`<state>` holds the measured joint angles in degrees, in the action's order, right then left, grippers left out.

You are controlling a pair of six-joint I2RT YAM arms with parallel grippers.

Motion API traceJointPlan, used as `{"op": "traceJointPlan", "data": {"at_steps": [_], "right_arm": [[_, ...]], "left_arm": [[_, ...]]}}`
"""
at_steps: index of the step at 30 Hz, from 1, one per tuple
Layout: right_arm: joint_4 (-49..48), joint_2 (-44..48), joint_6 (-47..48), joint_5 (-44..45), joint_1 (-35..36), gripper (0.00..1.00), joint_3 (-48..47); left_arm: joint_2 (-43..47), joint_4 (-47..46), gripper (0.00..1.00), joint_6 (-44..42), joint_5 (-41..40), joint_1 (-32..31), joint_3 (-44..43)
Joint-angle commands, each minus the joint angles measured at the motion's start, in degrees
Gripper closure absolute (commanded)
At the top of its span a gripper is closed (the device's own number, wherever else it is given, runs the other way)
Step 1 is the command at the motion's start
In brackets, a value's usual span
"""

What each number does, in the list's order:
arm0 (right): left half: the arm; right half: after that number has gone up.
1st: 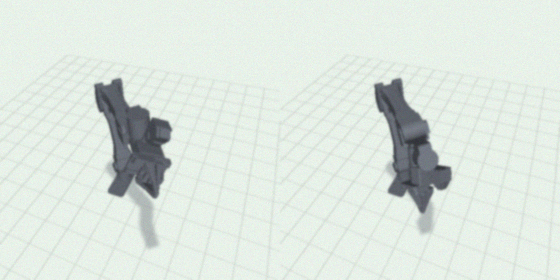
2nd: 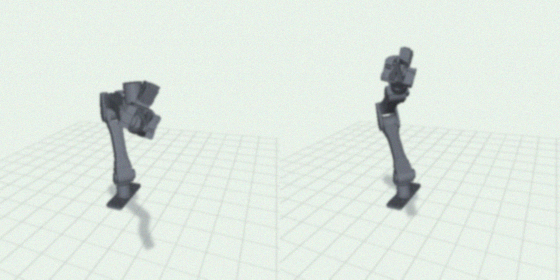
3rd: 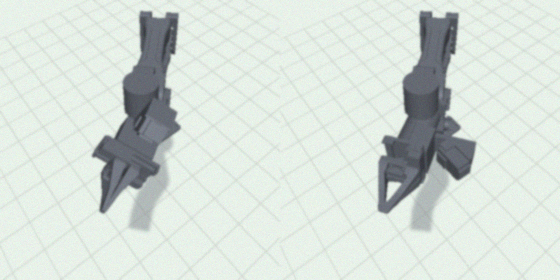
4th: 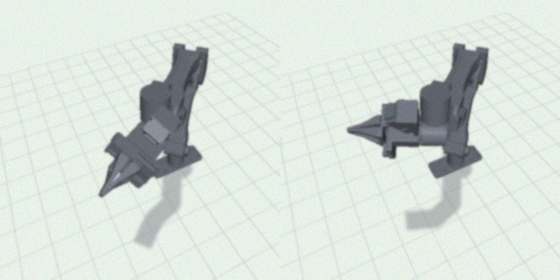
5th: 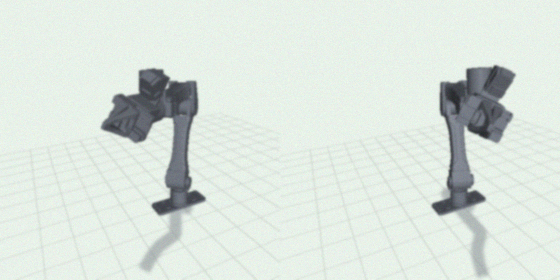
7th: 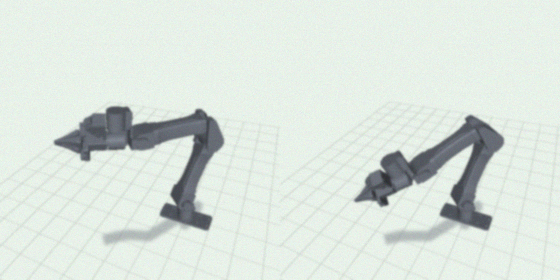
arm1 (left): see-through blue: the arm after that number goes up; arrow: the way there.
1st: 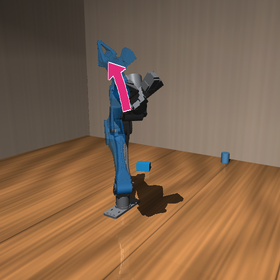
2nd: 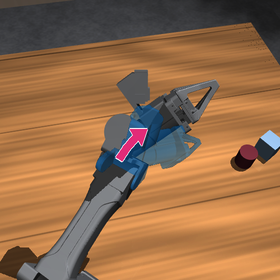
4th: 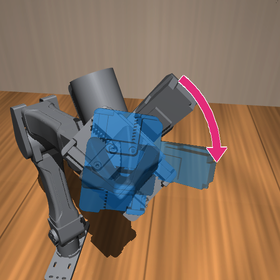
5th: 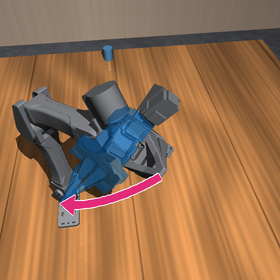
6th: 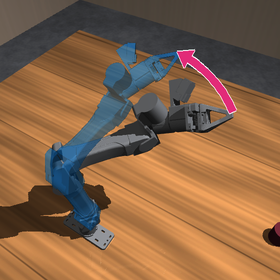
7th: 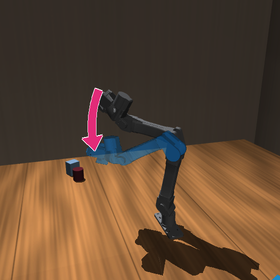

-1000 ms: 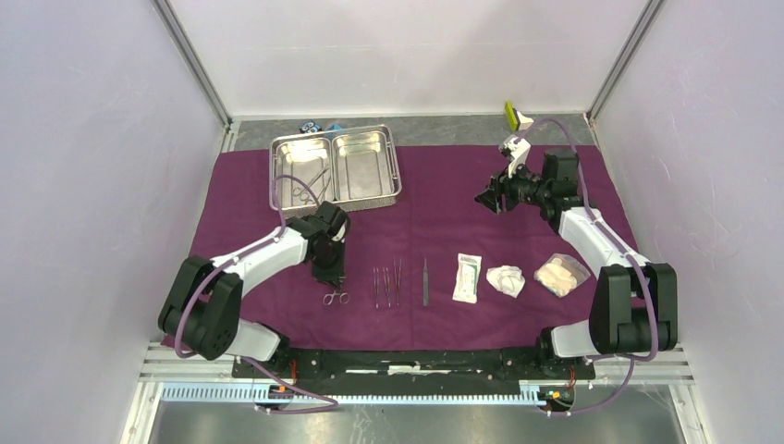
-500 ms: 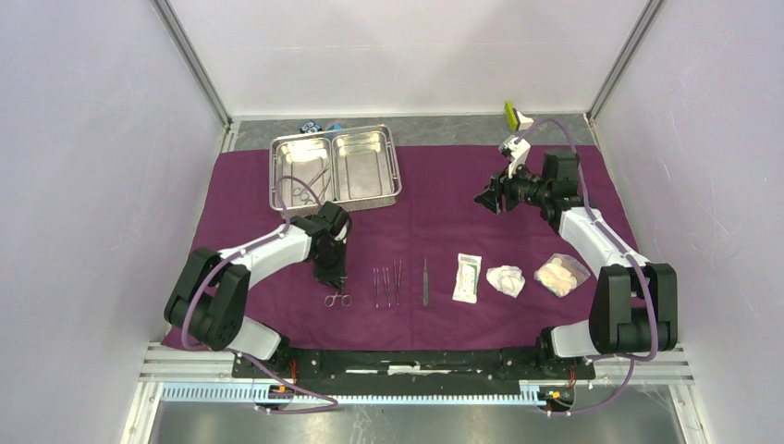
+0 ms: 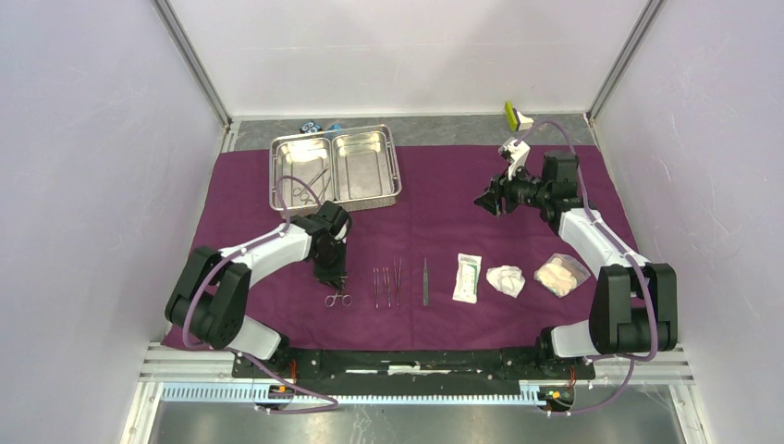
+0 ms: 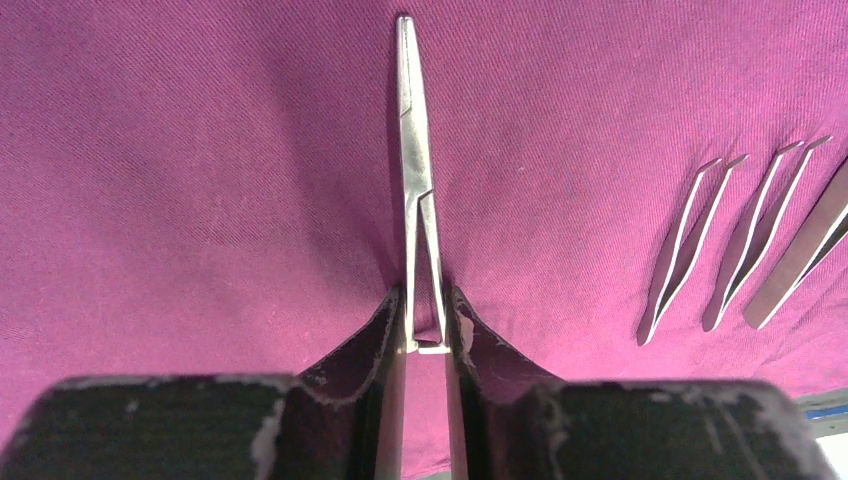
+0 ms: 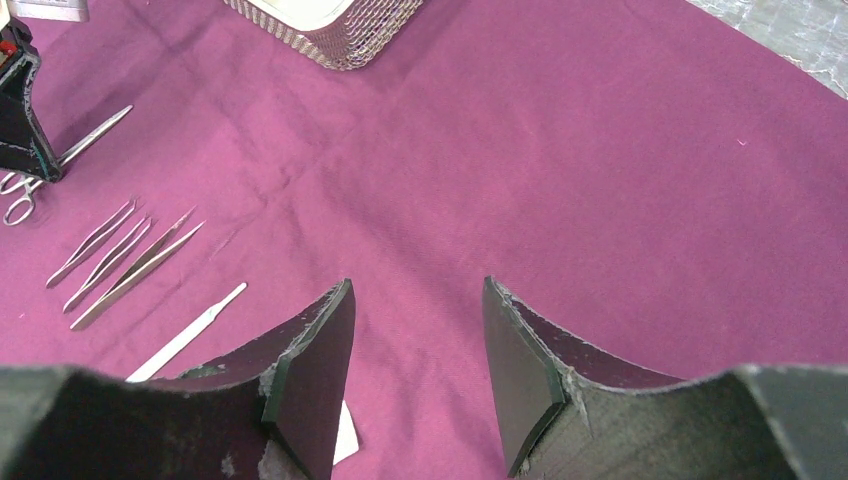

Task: Open and lay out the surgical kit
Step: Place the medical item in the surgical kit.

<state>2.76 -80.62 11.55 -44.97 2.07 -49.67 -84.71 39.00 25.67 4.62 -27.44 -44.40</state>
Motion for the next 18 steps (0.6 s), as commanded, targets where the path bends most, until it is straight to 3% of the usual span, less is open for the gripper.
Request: {"op": "traceJointPlan", "data": {"at_steps": [1,8,18], "right_arm": [[-0.1,1.8,0.8,-1.1,-0.5,0.44,-0.6],[0.2,1.5,1.0,-1.1,-0.5,0.44,-0.8],[0.2,1.4,1.3,-1.2,-0.5,0.44,-0.7]], "left_arm": [[-1.6,-2.1,0.74,0.3,1.1,-0.1,0.2],[-1.2,-2.3,0.66,-0.3,1.4,-0.1,0.2],[-1.2,-2.4,0.66,-1.5,1.5,-0.1,-0.4]]}}
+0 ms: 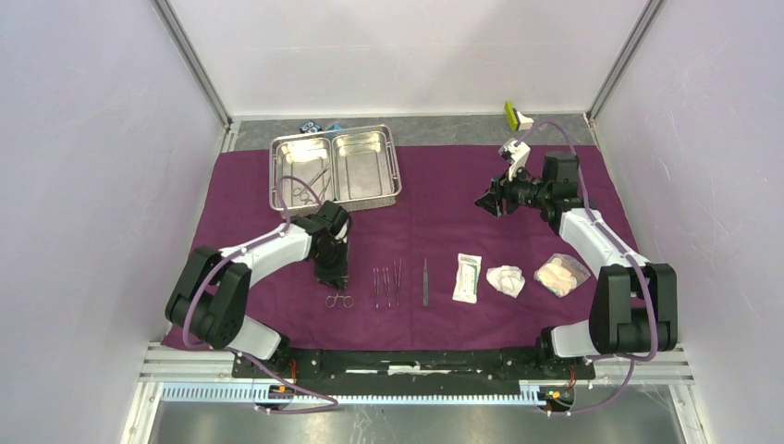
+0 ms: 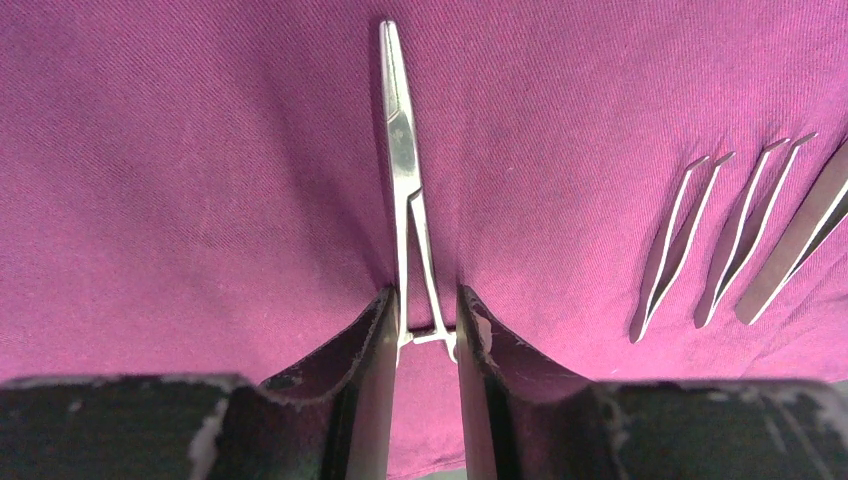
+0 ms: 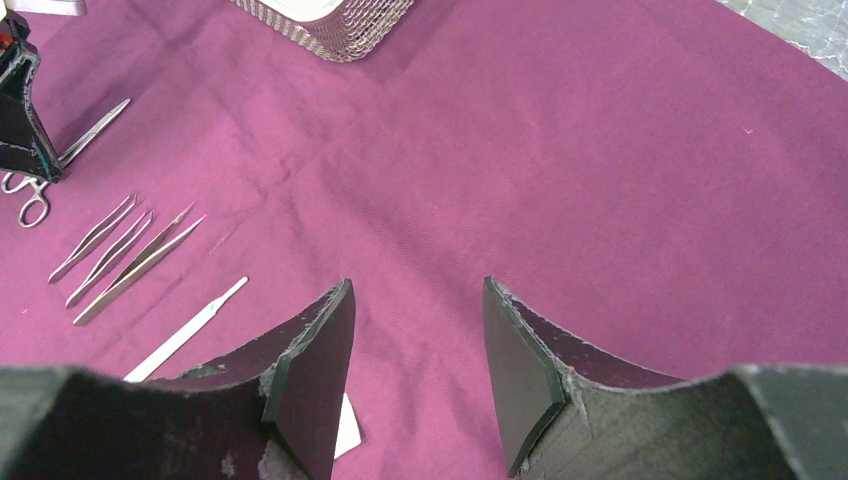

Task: Open and lay out the surgical kit
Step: Place the medical item in the surgical kit.

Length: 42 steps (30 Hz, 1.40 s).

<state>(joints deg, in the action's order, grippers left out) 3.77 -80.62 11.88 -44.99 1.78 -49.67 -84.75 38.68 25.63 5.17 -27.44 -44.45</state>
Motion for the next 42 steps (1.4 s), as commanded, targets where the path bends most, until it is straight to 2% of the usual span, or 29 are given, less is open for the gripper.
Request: {"op": "traceJointPlan", "data": {"at_steps": [1,29,42], "right_arm": [[-0.8,1.4,1.0,-1.2,-0.3,0.44,-0.6],[2.1,2.3,6.0,-0.6,-0.3,0.44,1.5],[2.5,3.1,6.3,-0.5,-0.3,0.44,1.7]], "left_arm": [[-1.1,-2.0,0.66,-1.7,1.0,-0.1,-0.5],[-1.5,-2.1,0.74,-5.9,-1.7,-0.1,-3.9],[-2.9,-1.8,0.74,-6.7,-3.8,-0.1,-4.8]]}}
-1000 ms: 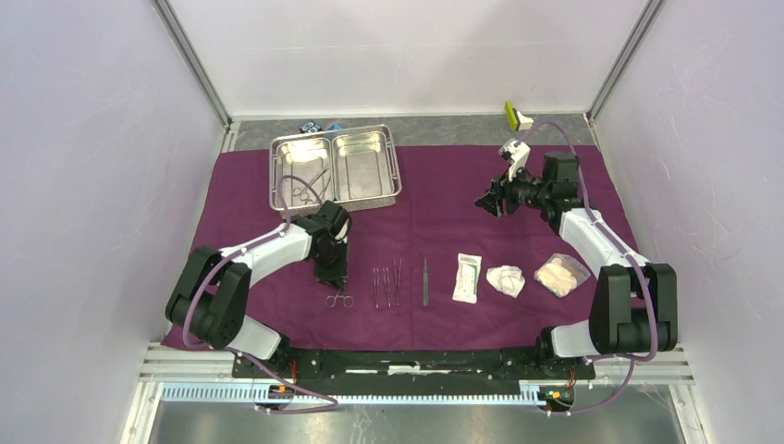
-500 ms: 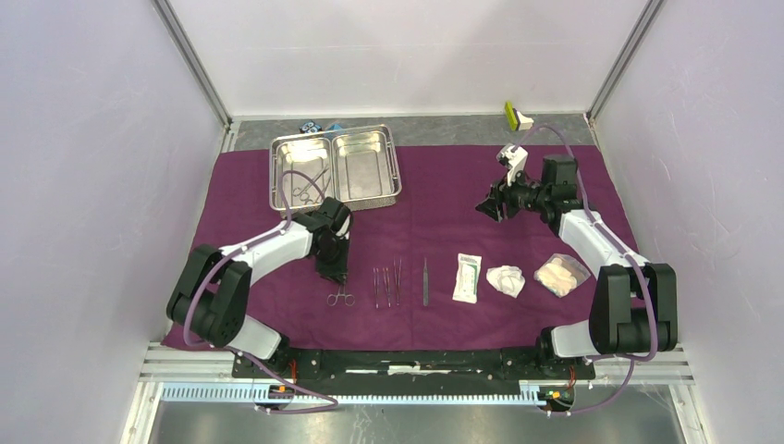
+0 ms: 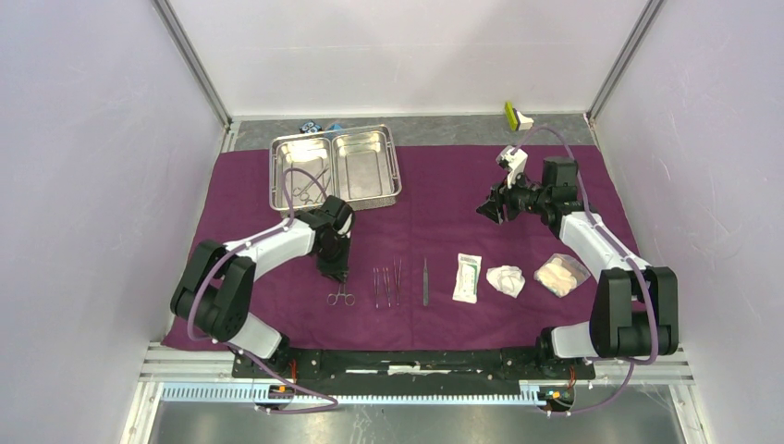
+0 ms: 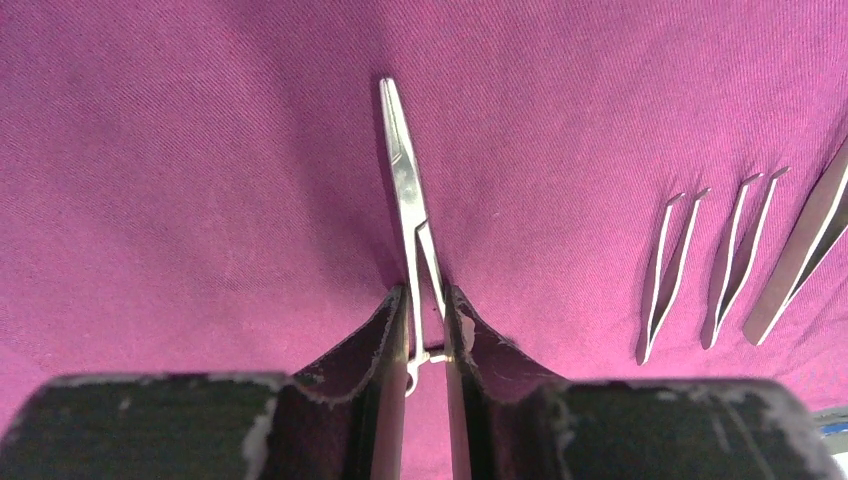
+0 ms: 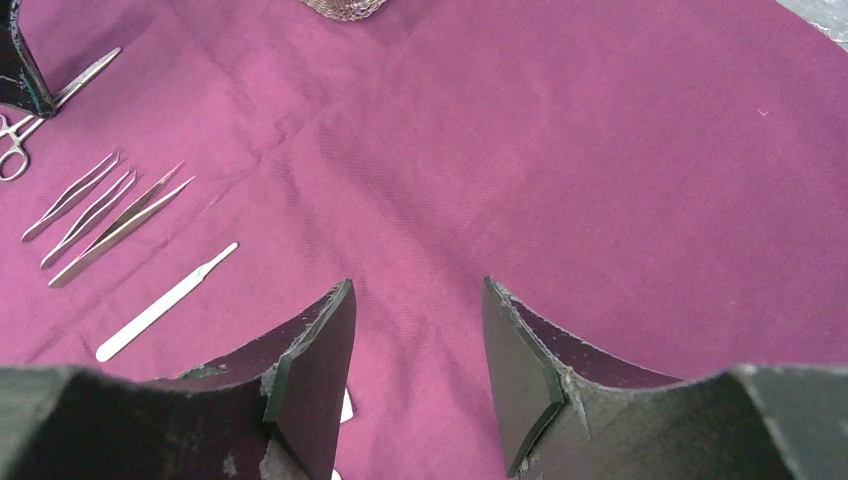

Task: Open and lay out the surgical kit
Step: Place the medical item in the surgical kit.

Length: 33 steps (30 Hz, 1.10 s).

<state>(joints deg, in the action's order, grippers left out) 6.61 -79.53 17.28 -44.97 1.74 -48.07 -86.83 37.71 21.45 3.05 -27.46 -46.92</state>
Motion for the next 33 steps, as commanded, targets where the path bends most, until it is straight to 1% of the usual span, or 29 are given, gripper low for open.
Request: {"op": "traceJointPlan", "data": {"at_steps": [1,6,9,13,16,20,23,25,27,30,33], "right_arm": [[-0.2,2.0,1.0,-0.6,-0.2,0.44,0.2],[0.1,2.2,1.3,-0.4,-0.2,0.44,-0.1],[0.2,2.4,1.6,-0.3,-0.2,0.44,0.0],[0.1,3.3,2.4,0.3,-0.2,0.44,0.6],[0.1,4.2,3.0,0.5,-0.2,0.43,0.8],[-0.2,6.3,3.9,0.6,-0.2,0.42,1.4],[-0.3,9.1,5.1,3.8,-0.1,0.41,2.9],[0.9,11.5,7.6,4.7,0.0,0.39,4.3],[3.3,13.5,11.1,5.7,0.2,0.35,5.8],[9.7,16.1,18.0,7.6,0.7,0.29,7.7],[15.8,18.5,24.7,9.8,0.9,0.14,9.9]], "left_arm": [[-0.9,-0.7,0.74,-2.6,-1.6,0.0,-2.4],[-0.4,-0.6,0.74,-2.5,-1.2,0.0,-2.5],[0.5,-0.5,0.69,-2.6,-0.9,0.0,-2.6],[2.5,-0.4,0.58,-2.8,-0.2,0.0,-2.5],[3.9,-0.4,0.53,-3.6,-0.1,0.0,-2.9],[5.1,0.8,0.44,-6.6,0.3,0.0,-5.9],[6.9,1.9,0.33,-9.0,-1.0,0.1,-8.7],[8.3,1.9,0.26,-10.4,-1.9,0.2,-9.9],[9.4,1.5,0.15,-11.6,-2.3,0.5,-11.0],[10.6,0.1,0.01,-12.8,-2.8,1.1,-13.0],[11.3,-1.6,0.0,-14.5,-2.8,1.2,-14.9]]}}
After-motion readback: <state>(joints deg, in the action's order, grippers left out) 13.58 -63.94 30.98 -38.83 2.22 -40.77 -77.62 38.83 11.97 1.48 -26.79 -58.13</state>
